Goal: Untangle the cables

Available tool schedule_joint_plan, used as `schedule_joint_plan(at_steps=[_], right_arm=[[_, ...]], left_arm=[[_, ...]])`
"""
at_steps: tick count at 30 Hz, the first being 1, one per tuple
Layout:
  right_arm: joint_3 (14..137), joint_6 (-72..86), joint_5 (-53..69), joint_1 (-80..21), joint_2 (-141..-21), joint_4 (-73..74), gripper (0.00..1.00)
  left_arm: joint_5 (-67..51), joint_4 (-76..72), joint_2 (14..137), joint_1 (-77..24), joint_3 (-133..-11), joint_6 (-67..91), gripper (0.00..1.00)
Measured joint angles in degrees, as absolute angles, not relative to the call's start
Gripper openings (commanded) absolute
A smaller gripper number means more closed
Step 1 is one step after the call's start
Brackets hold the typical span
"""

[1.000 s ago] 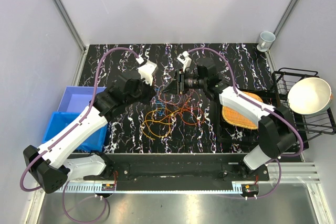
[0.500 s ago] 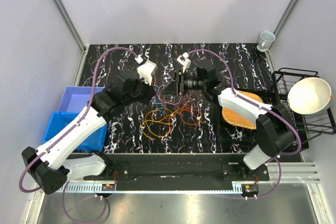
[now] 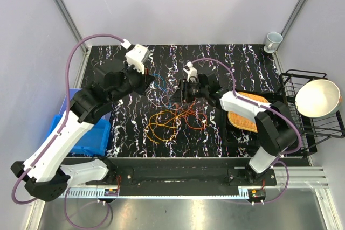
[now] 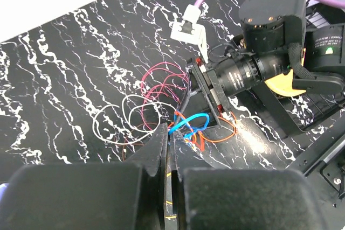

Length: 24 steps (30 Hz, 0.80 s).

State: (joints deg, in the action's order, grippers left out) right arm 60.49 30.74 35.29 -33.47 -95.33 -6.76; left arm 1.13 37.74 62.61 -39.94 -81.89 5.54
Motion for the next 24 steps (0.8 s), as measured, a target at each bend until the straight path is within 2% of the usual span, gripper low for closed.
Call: schedule_joint_plan(at_steps=[5,7,9,18,24], right_arm=[[60.38,30.48,34.92,-33.47,-96.53,-6.42,0.44],[59.86,30.52,34.94,-33.47,-97.1,-6.48,0.27],[58.74,30.74,35.05,-33.5,-97.45,-6.92,0.0],[58.3,30.87,30.06,-33.39,-98.19,-4.54,0.0],[59.86,31.81,24.88,-30.74,-102.85,-0.64,0.0]], left_arm=[[2.37,38.52,63.11,-39.94,-85.67,4.36,0.0],[3.16,38.59,63.11,-39.94,-87.0,3.95,0.0],[3.84,38.59,63.11,-39.94,-88.14,3.33,0.0],[9.85,40.05,63.75,-39.9,-89.91,1.37,0.0],[15.86,41.08,63.57,-39.9,-94.02,-0.91,0.0]])
